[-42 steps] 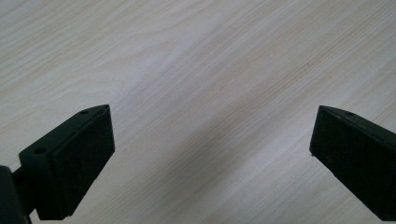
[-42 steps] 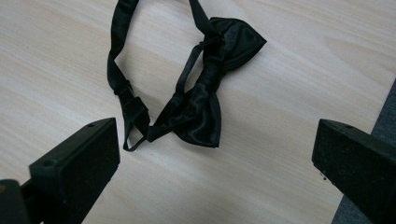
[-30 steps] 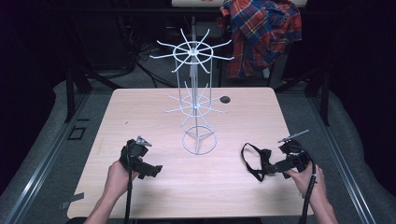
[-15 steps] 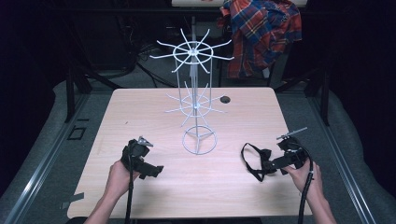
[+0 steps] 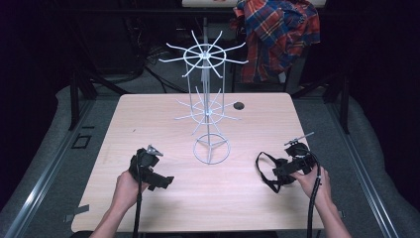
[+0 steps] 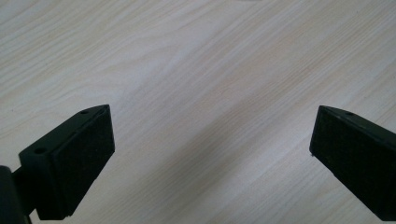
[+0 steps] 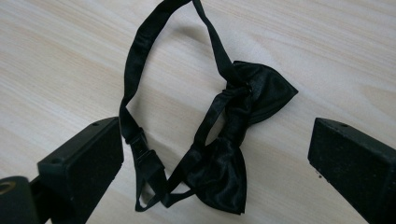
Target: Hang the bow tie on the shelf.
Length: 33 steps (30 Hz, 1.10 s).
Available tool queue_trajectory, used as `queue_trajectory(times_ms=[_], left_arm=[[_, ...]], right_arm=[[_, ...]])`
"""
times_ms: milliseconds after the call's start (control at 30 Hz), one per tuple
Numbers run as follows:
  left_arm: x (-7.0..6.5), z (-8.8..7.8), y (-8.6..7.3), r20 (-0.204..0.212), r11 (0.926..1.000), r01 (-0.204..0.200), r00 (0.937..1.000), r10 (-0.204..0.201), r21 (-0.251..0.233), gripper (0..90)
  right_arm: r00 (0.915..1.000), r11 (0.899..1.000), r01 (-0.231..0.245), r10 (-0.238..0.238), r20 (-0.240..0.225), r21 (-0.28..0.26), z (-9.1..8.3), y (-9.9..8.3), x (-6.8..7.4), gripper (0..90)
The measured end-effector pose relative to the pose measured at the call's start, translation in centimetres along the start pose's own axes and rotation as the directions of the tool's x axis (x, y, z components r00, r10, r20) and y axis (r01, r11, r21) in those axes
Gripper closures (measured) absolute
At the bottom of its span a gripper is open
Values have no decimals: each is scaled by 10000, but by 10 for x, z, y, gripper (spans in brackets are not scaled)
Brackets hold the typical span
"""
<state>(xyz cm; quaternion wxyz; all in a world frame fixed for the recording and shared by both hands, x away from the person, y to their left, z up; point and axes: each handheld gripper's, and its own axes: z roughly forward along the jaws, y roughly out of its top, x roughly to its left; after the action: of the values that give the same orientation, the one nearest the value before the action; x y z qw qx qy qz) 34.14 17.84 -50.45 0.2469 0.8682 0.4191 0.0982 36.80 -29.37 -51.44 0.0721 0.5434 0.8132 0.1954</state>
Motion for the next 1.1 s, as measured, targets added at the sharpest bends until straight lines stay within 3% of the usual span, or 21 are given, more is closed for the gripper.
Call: queue_trajectory(times_ms=[33,267,333,600,667,733,833,1100], left_arm=[[0,0,0,1,10000,2,10000,-2,17,0],[2,-1,-1,-51,10000,35,10000,-35,2,0],[2,-1,-1,-63,10000,38,10000,-38,4,0],[2,-1,-1,-61,10000,29,10000,-29,7,0],[2,-1,-1,-63,10000,35,10000,-35,2,0],[2,-1,-1,-91,10000,63,9999,-63,-18,1],[2,-2,-1,-106,10000,46,9999,-46,-32,1],[1,-2,-1,-97,10000,10,10000,-10,-27,1]], right_arm=[[9995,9999,136,-137,271,55,4,2,-1,87],[9996,9991,-206,198,216,362,18,1,-10,192],[9990,9979,-343,328,291,550,20,-1,-13,299],[9992,9967,-330,312,266,737,25,-2,-11,452],[9980,9967,-520,496,392,615,28,-3,-10,484],[9987,9953,-393,362,362,884,29,-2,-11,516],[9980,9962,-450,416,471,750,31,-3,-9,593],[9978,9945,-309,248,623,998,33,-3,-6,650]])
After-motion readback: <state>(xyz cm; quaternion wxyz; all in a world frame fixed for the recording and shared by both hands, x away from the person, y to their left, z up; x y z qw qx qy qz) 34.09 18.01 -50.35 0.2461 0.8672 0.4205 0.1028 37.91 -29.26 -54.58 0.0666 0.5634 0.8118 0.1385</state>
